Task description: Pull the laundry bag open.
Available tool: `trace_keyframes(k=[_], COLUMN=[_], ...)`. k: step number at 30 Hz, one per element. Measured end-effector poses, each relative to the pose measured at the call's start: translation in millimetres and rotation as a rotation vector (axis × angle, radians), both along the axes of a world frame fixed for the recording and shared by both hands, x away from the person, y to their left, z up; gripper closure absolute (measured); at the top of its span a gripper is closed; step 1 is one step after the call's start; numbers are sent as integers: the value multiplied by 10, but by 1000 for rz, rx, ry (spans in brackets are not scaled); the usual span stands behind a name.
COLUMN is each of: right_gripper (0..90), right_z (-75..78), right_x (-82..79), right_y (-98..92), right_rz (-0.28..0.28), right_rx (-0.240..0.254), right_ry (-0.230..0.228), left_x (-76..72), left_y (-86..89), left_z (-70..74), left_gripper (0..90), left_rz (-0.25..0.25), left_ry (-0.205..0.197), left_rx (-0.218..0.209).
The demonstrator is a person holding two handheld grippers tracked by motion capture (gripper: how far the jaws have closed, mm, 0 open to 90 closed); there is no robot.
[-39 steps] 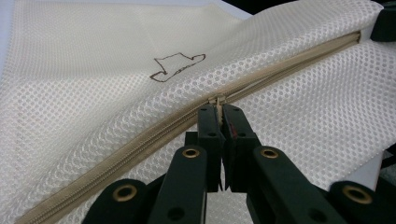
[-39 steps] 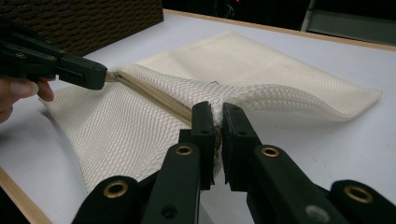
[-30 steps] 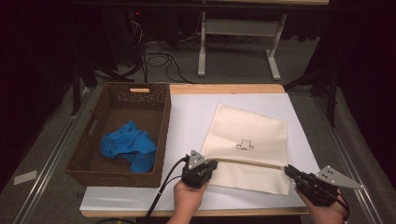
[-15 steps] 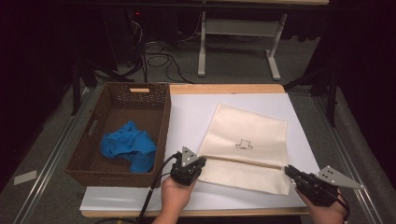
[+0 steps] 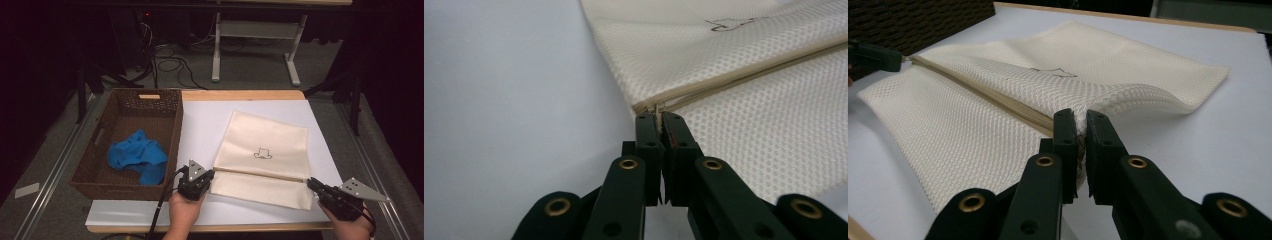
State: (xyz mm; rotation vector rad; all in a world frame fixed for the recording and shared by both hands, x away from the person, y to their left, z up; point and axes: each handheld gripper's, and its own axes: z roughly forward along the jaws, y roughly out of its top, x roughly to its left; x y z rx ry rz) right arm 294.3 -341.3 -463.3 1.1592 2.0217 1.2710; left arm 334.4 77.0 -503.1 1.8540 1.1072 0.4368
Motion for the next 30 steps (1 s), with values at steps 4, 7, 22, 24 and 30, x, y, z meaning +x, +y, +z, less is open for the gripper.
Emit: trace_keyframes(k=[4,7,22,24,30], right_gripper=[857,857,848,846,748], right_z=[-3,-7,-255,-271,-309], right_x=[5,3,140,142,124], right_y=[-20,-3,-14,-7,-22], right_rz=[-5,-6,-6,-4,-9], right_rx=[5,-7,-58,-65,-81], right_ry=[3,2,155,166,165], left_x=[4,11,31,26,20], left_y=[9,12,-51,-50,-49], left_z=[12,1,-124,-140,-150], left_gripper=[870,870,865,865,797], left_rz=[8,12,-13,-15,-18], left_ry=[-6,-2,53,59,55], left_rx=[10,13,66,70,76])
